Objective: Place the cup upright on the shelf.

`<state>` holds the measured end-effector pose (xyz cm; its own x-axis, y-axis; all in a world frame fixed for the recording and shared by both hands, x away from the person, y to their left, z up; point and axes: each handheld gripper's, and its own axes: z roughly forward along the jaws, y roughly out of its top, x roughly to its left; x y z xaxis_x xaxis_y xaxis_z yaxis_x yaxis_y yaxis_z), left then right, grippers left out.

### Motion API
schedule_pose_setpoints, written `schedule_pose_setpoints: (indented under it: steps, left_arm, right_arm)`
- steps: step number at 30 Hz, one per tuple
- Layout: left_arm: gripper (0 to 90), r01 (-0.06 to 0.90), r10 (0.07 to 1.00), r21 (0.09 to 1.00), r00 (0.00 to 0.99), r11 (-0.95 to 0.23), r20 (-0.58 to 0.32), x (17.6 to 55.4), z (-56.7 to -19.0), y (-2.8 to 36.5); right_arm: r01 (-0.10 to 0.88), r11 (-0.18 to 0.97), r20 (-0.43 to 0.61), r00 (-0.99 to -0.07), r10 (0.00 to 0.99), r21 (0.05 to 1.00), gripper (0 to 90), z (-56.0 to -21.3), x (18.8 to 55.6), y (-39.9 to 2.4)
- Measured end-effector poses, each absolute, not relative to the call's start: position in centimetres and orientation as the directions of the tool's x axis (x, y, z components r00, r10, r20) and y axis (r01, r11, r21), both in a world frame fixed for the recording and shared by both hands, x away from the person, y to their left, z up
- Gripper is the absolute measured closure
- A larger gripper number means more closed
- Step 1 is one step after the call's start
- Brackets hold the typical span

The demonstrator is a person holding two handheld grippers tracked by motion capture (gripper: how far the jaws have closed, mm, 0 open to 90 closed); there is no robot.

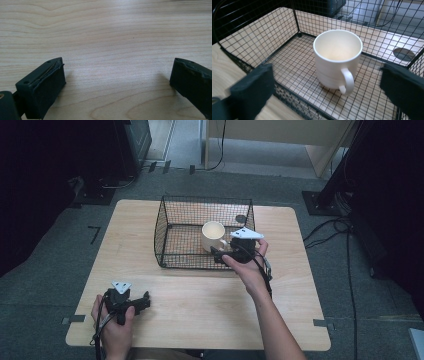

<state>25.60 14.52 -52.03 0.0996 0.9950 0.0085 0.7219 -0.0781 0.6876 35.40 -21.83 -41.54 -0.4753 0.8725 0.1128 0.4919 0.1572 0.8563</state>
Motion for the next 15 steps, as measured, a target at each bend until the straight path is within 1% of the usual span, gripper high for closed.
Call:
schedule_pose_setpoints:
  steps: [5, 15]
  left_arm:
    - [0.0, 0.721, 0.995, 0.689, 0.099, -0.078, 0.009, 25.6, -52.0, 14.5]
    - [0.0, 0.721, 0.995, 0.689, 0.099, -0.078, 0.009, 25.6, -52.0, 14.5]
  right_arm:
    - [0.463, 0.164, 0.094, -0.485, 0.87, 0.871, 0.0, -41.3, 33.9, -22.5]
    - [0.438, 0.171, 0.068, -0.48, 0.875, 0.882, 0.0, -40.9, 31.2, -24.1]
